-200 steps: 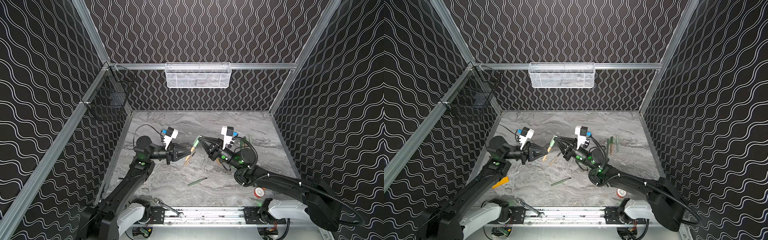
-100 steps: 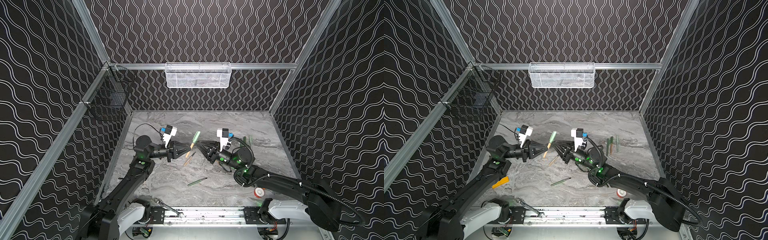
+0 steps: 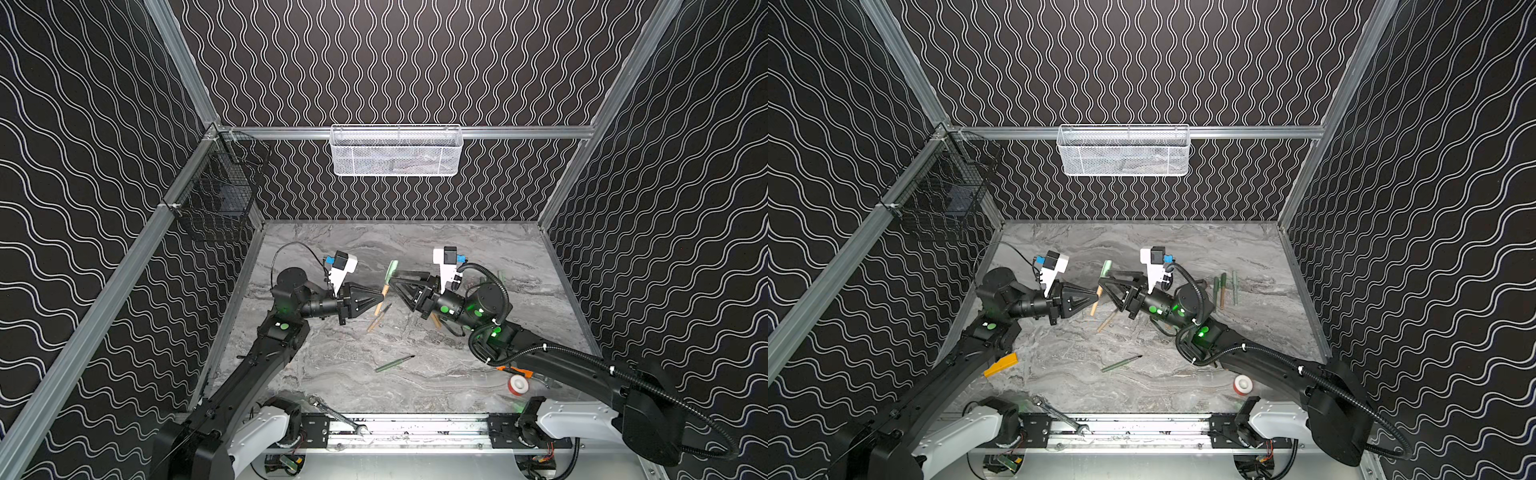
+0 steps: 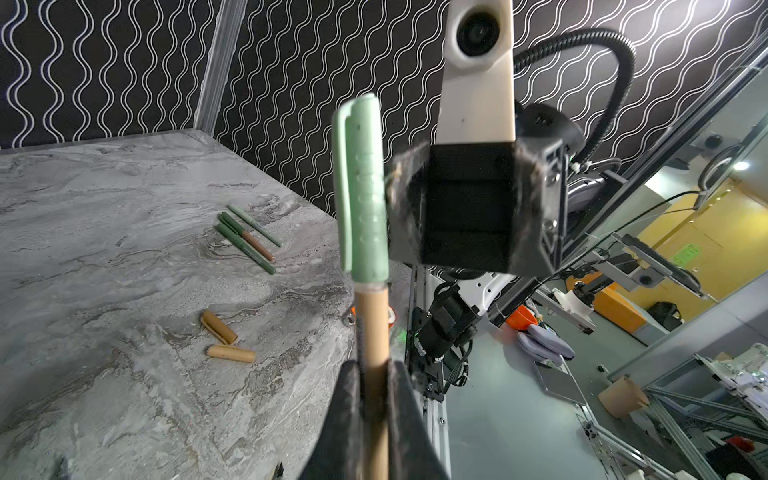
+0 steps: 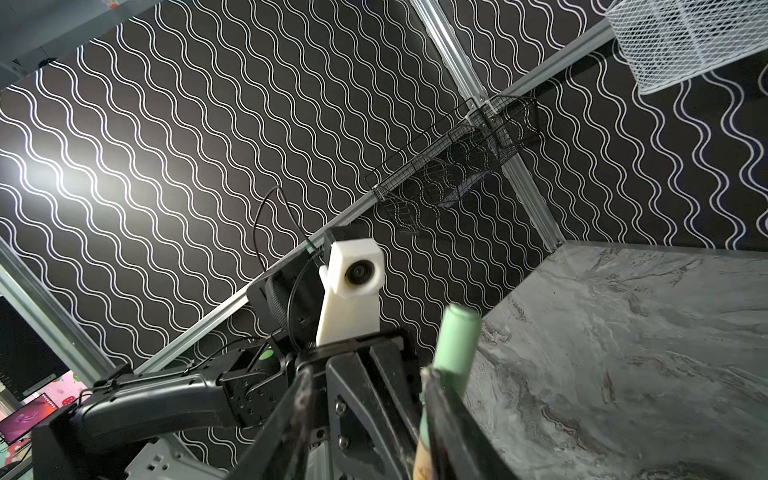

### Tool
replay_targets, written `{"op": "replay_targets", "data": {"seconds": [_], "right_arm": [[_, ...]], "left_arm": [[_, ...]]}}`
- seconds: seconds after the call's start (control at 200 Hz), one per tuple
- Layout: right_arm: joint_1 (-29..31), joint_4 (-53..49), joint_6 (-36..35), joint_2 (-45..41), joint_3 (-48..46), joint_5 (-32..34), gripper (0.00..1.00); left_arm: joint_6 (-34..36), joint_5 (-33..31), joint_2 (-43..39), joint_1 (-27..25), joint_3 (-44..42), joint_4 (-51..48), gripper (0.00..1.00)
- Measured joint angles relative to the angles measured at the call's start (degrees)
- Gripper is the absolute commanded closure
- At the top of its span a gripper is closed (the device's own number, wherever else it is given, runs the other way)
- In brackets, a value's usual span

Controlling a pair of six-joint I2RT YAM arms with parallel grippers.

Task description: Insert the pens into the pen caps

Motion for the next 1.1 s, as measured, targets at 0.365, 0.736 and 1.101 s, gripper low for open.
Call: {"op": "replay_targets", "data": {"seconds": [0.365, 0.736, 1.101], "right_arm": [[-0.81, -6.99, 0.42, 1.68, 3.72, -0.59, 0.69], [-0.85, -7.48, 4.26, 3.34, 2.64, -3.15, 0.96], [-0.96, -7.54, 4.87, 2.05, 0.98, -7.65, 1.00]], "left_arm": [[2.95, -1.73, -0.52, -0.76, 0.04, -5.25, 1.00], [4.31, -2.89, -1.22, -1.09, 0.35, -6.51, 1.00], [-0.04, -2.40, 0.26, -1.36, 0.33, 1.70, 1.00]]}}
